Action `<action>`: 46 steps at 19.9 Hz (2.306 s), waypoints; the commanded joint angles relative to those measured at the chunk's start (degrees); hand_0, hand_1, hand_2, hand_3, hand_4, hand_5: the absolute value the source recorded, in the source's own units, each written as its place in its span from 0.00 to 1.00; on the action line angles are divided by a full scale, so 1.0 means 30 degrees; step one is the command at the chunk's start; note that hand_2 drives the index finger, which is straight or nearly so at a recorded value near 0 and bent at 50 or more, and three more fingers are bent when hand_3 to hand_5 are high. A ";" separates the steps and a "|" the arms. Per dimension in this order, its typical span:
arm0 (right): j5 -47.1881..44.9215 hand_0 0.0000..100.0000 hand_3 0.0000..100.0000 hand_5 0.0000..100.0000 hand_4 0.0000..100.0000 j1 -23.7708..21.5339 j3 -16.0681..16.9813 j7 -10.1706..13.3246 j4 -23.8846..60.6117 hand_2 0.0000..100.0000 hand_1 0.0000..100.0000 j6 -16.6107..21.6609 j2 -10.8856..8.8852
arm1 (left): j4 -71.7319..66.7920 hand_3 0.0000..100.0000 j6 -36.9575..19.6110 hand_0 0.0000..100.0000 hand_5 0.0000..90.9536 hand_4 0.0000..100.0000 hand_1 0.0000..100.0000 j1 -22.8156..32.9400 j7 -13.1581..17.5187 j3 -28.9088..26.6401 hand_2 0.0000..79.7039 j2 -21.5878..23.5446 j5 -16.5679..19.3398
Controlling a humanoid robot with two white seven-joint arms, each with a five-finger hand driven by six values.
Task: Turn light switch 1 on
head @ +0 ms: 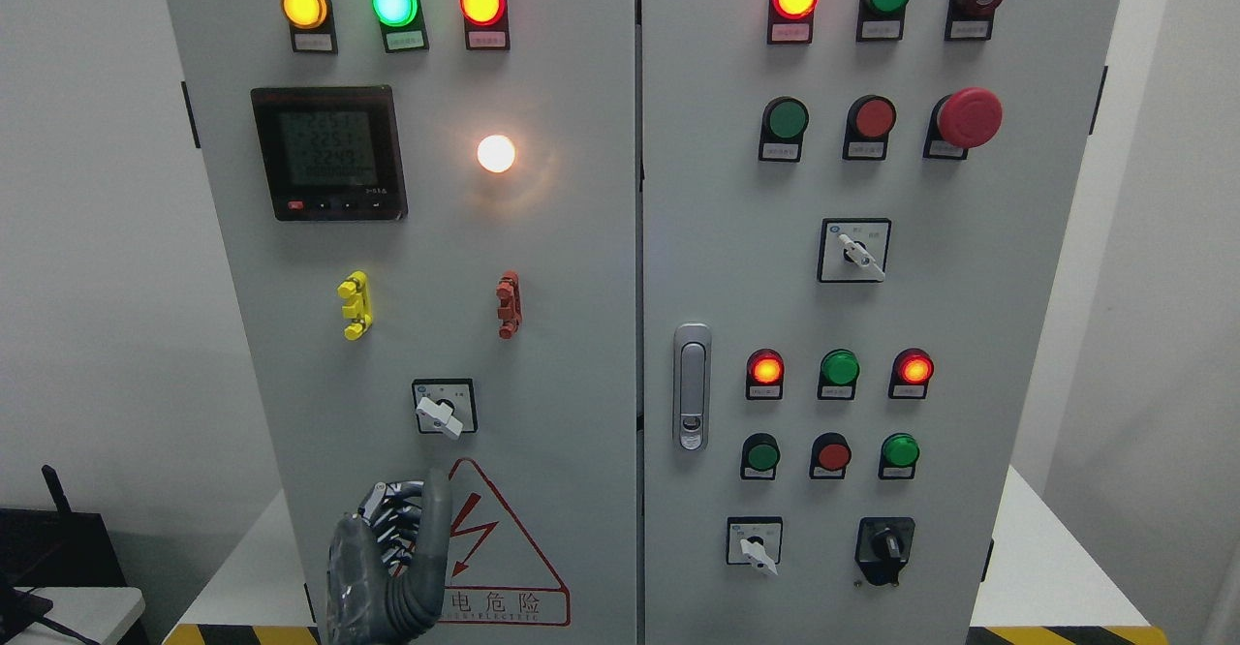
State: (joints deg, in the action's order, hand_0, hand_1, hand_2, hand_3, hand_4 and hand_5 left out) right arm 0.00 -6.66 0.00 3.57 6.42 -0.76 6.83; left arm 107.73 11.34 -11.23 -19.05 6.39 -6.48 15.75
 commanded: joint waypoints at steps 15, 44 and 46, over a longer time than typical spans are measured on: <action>-0.0468 0.12 0.00 0.00 0.00 -0.0008 -0.0322 0.0012 -0.0001 0.00 0.39 0.0018 -0.0020 | -1.7675 0.53 -1.3389 0.20 0.57 0.64 0.01 0.8486 1.0476 -1.4699 0.24 0.1541 -0.4313; -0.0468 0.12 0.00 0.00 0.00 -0.0007 -0.0322 0.0012 -0.0001 0.00 0.39 -0.0011 -0.0019 | -3.6523 0.00 -1.1046 0.54 0.02 0.00 0.00 0.7494 1.1622 -0.4566 0.00 0.2979 -0.3405; -0.0468 0.12 0.00 0.00 0.00 -0.0008 -0.0322 0.0012 -0.0001 0.00 0.39 -0.0012 -0.0019 | -3.6526 0.00 -1.0725 0.54 0.02 0.00 0.00 0.7261 1.1565 -0.3978 0.00 0.2979 -0.3405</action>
State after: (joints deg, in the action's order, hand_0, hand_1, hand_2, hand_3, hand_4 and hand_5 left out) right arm 0.00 -6.66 0.00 3.57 6.42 -0.74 6.84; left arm 13.34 -21.55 12.57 15.25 -14.34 1.75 5.39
